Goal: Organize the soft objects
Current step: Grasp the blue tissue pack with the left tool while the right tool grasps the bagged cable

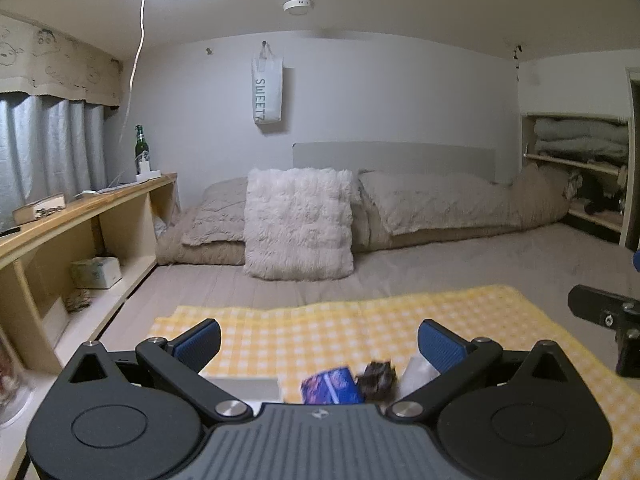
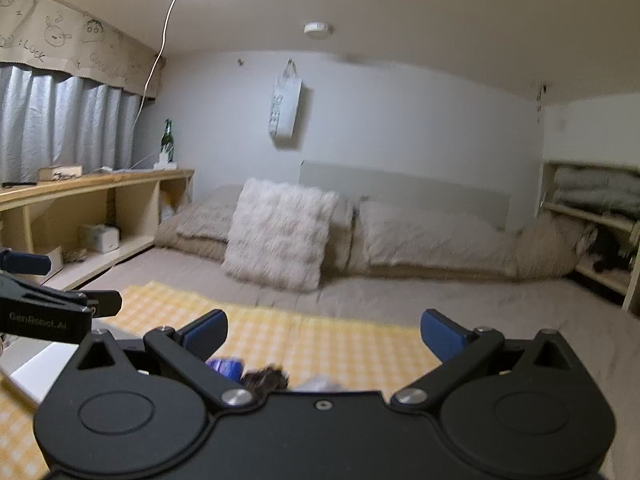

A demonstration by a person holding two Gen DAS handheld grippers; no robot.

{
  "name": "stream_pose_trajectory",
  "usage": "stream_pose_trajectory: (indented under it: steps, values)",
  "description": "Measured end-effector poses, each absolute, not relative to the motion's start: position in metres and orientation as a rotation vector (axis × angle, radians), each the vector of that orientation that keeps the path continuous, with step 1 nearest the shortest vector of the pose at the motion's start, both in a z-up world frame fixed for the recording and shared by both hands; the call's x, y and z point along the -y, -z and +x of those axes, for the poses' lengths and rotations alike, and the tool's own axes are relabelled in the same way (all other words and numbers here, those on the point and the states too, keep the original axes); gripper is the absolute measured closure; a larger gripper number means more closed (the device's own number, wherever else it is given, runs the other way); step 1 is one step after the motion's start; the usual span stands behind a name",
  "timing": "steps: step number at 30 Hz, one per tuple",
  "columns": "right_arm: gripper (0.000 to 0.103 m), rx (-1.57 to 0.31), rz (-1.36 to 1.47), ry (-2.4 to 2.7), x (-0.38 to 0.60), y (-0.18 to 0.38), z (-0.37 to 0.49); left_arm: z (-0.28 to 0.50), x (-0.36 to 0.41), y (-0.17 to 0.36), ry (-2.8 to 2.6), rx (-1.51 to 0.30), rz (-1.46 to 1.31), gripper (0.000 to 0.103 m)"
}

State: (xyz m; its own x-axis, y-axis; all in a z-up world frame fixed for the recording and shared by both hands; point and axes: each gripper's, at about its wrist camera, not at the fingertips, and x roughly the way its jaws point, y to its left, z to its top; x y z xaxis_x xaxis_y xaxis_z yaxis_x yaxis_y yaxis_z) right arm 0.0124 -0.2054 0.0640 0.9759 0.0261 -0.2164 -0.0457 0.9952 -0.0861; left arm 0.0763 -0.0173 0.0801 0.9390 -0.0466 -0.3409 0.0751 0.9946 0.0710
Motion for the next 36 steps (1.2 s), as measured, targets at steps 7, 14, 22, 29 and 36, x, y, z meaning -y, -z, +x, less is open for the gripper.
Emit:
stream_pose_trajectory:
  steps: [7, 14, 22, 29, 36]
  values:
    - [0.0, -0.23, 0.031, -0.055, 0.221, -0.062, 0.075, 0.139, 0.019, -0.064, 0.026, -0.398, 0.045, 0.0]
    - [0.0, -0.447, 0.125, -0.097, 0.239, 0.004, 0.145, 0.201, 0.003, -0.019, 0.067, -0.593, -0.104, 0.0]
    - [0.0, -0.65, 0.158, -0.169, 0.234, 0.063, 0.191, 0.266, -0.007, 0.039, 0.139, -0.831, -0.25, 0.001]
    - [0.014, -0.825, 0.289, -0.236, 0.225, 0.098, 0.224, 0.309, 0.001, 0.089, 0.136, -0.985, -0.206, 0.011]
    - [0.035, -0.963, 0.329, -0.314, 0.207, 0.126, 0.247, 0.332, 0.009, 0.123, 0.105, -1.064, -0.151, 0.012]
